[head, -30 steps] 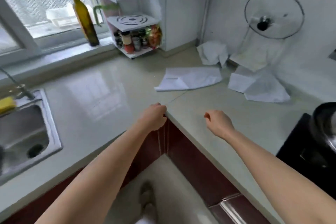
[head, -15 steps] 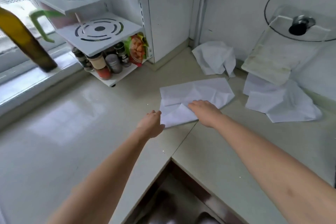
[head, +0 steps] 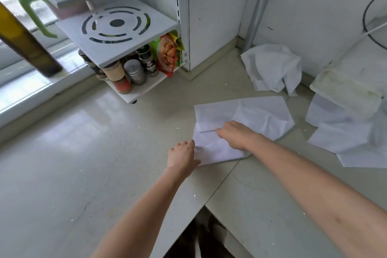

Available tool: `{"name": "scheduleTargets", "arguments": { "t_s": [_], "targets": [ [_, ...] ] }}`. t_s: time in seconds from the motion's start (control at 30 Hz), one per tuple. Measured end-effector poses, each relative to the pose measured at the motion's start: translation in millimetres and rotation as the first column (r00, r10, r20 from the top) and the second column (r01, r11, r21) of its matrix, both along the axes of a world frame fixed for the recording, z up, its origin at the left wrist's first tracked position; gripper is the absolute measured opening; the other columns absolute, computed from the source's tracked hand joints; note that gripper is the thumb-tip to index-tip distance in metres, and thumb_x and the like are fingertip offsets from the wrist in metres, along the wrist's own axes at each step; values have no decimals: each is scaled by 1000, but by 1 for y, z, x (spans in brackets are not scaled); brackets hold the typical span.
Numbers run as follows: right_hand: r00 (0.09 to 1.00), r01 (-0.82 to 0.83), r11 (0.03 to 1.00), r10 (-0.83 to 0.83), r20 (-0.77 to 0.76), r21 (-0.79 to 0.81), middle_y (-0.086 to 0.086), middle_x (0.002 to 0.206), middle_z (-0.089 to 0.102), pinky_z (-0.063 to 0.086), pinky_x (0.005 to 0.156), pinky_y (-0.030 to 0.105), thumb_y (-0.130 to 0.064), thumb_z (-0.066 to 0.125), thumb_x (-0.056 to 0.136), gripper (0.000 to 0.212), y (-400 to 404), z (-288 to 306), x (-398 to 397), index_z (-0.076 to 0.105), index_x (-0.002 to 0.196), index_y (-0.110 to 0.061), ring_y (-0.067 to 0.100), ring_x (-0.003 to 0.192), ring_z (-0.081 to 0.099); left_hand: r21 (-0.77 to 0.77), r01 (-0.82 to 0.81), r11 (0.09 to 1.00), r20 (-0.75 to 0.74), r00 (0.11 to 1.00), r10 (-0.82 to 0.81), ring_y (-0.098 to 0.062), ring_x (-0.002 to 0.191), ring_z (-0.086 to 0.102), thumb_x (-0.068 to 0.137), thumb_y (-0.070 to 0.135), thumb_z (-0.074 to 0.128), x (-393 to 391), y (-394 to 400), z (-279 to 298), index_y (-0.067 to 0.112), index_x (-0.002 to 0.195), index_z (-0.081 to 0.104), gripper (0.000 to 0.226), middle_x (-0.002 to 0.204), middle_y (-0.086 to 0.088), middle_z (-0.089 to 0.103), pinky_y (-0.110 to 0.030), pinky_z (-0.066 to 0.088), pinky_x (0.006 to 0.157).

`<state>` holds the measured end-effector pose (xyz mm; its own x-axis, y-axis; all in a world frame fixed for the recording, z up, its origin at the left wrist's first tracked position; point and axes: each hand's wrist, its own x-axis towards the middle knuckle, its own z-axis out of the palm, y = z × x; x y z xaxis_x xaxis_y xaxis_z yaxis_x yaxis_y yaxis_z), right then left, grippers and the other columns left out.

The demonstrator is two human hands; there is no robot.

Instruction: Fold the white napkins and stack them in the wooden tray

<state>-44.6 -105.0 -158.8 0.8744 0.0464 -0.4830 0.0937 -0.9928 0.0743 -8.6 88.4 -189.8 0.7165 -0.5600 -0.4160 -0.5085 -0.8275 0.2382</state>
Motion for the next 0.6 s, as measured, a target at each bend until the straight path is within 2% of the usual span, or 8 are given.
{"name": "scheduleTargets", "arguments": {
  "t_s": [0.1,0.17,0.23,0.33,0.4,0.47,0.53,0.6],
  "targets": [
    [998,-7,999,5,61,38,10,85,42,33,60,30,6,47,84,18,-9,10,-2,46,74,-8,28,85,47,-164,35,986,-60,997,-46,-31,98,57,88,23,60,8,-6,9,7,98,61,19,104,-10,59,-30,35,73],
    [979,56,989,-82,187,138,11,81,44,36,62,33,-2,46,91,15,-16,21,-8,45,78,-9,28,82,48,-366,23,930,-120,990,-72,-31,90,56,91,19,59,15,-11,22,4,95,60,16,97,-12,59,-30,32,66],
    [949,128,970,-180,258,208,12,75,48,31,58,36,-15,47,95,9,-24,38,-20,47,89,-9,29,75,48,-527,-33,849,-168,984,-66,-29,75,52,93,18,57,24,-18,38,4,91,55,14,82,-10,58,-29,30,59],
    [969,169,966,-199,145,194,1,70,44,36,62,33,-36,59,90,22,-41,65,-46,52,99,-17,26,76,48,-643,8,766,-132,984,-121,-27,67,49,93,20,58,39,-27,56,10,77,48,21,71,-6,54,-33,37,58],
    [991,127,991,-128,49,39,3,77,51,36,66,31,-28,57,91,13,-49,77,-66,55,97,-17,26,85,53,-644,93,759,-134,963,-232,-24,68,55,91,23,62,43,-31,66,19,70,45,26,70,-4,59,-33,43,59],
    [989,145,986,-147,-24,-81,11,98,61,39,69,31,-19,52,92,13,-50,80,-86,59,99,-11,30,94,59,-562,247,789,-141,912,-386,-14,61,47,90,20,63,39,-36,75,26,65,38,36,63,5,51,-29,38,57],
    [965,218,968,-233,-119,-125,15,110,61,43,73,31,-15,53,90,15,-50,82,-104,59,102,-9,32,100,60,-399,438,806,-112,849,-517,-12,60,35,90,17,63,36,-45,82,24,64,33,41,63,8,39,-27,29,57],
    [919,310,940,-334,-208,-140,14,114,59,41,74,30,-17,61,87,19,-49,87,-117,56,104,-11,31,104,59,-190,537,822,-118,818,-562,-18,71,39,91,18,61,32,-57,90,18,70,40,30,73,4,40,-30,29,62]
  ]
}}
